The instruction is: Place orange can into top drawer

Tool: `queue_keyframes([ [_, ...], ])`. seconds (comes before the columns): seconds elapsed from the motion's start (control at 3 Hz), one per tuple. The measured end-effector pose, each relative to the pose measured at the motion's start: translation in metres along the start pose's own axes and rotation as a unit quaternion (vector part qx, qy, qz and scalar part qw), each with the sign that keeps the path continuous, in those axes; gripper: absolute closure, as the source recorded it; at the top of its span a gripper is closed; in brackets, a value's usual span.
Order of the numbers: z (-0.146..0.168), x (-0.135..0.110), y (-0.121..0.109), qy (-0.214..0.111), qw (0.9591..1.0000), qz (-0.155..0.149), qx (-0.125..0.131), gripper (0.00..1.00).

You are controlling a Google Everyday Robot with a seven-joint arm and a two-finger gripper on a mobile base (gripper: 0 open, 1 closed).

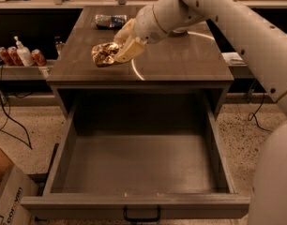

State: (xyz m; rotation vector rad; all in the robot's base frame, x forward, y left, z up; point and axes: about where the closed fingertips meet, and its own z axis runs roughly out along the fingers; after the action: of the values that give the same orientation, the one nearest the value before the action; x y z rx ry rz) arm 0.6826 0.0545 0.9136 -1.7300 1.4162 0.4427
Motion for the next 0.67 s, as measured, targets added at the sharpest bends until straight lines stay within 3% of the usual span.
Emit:
queue_keyframes([
  [0.33, -0.025, -0.023, 0.026, 0.002, 0.9999, -0.012, -0.001, 1.0],
  [0.67, -0.042, -0.018, 0.074, -0.024, 0.9993, 0.019, -0.019, 1.0],
])
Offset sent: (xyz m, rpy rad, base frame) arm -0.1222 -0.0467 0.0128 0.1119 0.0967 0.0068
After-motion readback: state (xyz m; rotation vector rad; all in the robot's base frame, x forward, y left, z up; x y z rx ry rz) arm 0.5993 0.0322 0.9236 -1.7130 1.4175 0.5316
